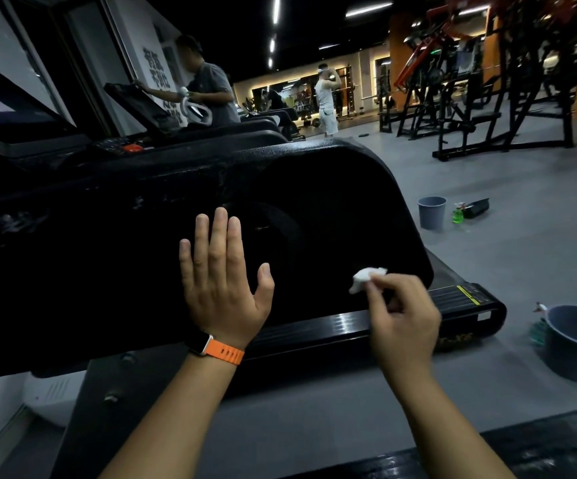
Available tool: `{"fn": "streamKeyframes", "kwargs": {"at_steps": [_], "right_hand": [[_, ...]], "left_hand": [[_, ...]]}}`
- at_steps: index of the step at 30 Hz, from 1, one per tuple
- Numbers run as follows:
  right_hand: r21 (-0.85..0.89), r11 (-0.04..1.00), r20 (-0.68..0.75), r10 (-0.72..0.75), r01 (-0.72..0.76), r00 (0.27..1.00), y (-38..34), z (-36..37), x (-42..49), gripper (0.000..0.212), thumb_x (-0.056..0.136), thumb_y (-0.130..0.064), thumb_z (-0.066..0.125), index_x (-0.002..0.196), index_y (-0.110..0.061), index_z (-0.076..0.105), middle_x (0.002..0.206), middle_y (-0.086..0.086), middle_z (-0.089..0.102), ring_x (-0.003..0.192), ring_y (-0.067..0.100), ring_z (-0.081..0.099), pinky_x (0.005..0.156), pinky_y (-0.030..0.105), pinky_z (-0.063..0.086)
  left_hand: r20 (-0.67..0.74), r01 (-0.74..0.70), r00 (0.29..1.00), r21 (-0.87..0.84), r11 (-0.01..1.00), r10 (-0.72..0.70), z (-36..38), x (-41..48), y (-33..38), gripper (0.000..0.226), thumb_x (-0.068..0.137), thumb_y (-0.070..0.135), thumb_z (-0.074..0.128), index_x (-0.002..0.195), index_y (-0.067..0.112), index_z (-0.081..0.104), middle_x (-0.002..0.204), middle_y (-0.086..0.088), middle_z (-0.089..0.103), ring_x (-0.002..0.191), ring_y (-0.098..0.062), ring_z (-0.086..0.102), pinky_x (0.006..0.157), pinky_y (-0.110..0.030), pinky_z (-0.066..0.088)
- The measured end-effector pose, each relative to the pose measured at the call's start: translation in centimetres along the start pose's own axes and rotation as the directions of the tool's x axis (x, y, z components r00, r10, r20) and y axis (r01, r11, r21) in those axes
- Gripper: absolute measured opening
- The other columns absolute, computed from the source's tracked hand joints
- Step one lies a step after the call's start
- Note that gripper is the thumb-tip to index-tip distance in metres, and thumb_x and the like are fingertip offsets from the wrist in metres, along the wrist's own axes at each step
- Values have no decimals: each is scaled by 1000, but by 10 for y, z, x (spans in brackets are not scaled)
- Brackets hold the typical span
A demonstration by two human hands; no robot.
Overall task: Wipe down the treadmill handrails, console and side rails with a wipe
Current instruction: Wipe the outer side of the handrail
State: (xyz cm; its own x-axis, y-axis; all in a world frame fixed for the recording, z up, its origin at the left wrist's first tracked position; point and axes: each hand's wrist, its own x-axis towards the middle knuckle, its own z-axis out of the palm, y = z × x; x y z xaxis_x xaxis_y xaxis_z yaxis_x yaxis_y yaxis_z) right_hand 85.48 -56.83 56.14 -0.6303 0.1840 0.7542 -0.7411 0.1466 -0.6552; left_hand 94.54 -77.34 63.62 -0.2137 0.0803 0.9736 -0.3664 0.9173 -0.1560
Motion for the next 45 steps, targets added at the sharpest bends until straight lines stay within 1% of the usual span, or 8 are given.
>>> {"fn": "streamKeyframes", "kwargs": {"at_steps": [10, 14, 17, 30, 33, 37, 41, 45], "right_hand": [[69, 997, -111, 39, -31, 993, -13, 7, 29, 13, 93, -5, 76, 94, -19, 75, 90, -17, 62, 74, 1, 51, 69, 27, 46], [-14, 990, 53, -139, 140, 989, -23, 13, 28, 6, 93, -13, 76, 97, -17, 77, 94, -6, 68, 73, 6, 54, 66, 26, 46], [15, 999, -118, -41, 43, 992, -21, 8, 50, 8, 92, -9, 76, 95, -17, 75, 93, -7, 66, 74, 10, 54, 67, 30, 47], [-64, 965, -69, -258, 253, 964, -26, 13, 61, 18, 92, -6, 74, 107, -15, 79, 99, 3, 68, 86, 30, 63, 74, 43, 53], [-14, 993, -207, -115, 114, 971, -12, 2, 82, 10, 96, -10, 73, 105, -12, 76, 97, 6, 68, 86, 30, 62, 74, 51, 53], [-50, 975, 6, -215, 215, 977, -19, 5, 53, 10, 93, -9, 73, 101, -14, 76, 99, 1, 68, 86, 29, 64, 73, 39, 52], [42, 999, -182, 2, 5, 983, -5, -7, 66, 7, 96, -13, 72, 102, -16, 75, 97, -3, 67, 82, 26, 62, 72, 36, 49], [-16, 992, 48, -122, 123, 991, -11, -1, 41, 7, 94, -14, 71, 99, -15, 76, 94, -3, 65, 74, 22, 57, 66, 34, 47]], "left_hand": [[-10, 2, 1000, 6, 1000, -2, 1, 0, 1, 66, 101, 40, 44, 154, 1, 39, 162, -16, 37, 154, -34, 27, 124, -56, 21], [-10, 3, 1000, 10, 1000, -3, 2, 0, 1, 66, 101, 40, 42, 154, 1, 39, 162, -16, 37, 154, -35, 28, 123, -57, 22], [-8, 3, 1000, 13, 1000, -2, 1, 0, 1, 65, 102, 40, 41, 154, 1, 38, 162, -16, 37, 154, -34, 27, 124, -57, 21], [-14, 3, 1000, 16, 1000, -3, 1, 0, 1, 65, 101, 40, 42, 153, 1, 39, 161, -17, 38, 154, -35, 28, 124, -57, 21], [-16, 2, 1000, 20, 1000, -2, 1, -1, 2, 65, 101, 40, 42, 153, 1, 39, 161, -17, 38, 154, -35, 28, 124, -57, 21], [-17, 8, 1000, 21, 1000, -8, 2, -1, 2, 66, 100, 39, 44, 153, 0, 40, 161, -17, 38, 153, -35, 29, 124, -57, 21], [-17, 1, 1000, 29, 1000, 0, 1, -1, 2, 65, 100, 39, 43, 153, 1, 40, 161, -17, 38, 153, -35, 29, 124, -56, 21], [-19, 7, 1000, 27, 1000, -6, 1, 0, 3, 65, 100, 39, 43, 153, 0, 41, 161, -17, 39, 153, -35, 29, 124, -56, 21]]}}
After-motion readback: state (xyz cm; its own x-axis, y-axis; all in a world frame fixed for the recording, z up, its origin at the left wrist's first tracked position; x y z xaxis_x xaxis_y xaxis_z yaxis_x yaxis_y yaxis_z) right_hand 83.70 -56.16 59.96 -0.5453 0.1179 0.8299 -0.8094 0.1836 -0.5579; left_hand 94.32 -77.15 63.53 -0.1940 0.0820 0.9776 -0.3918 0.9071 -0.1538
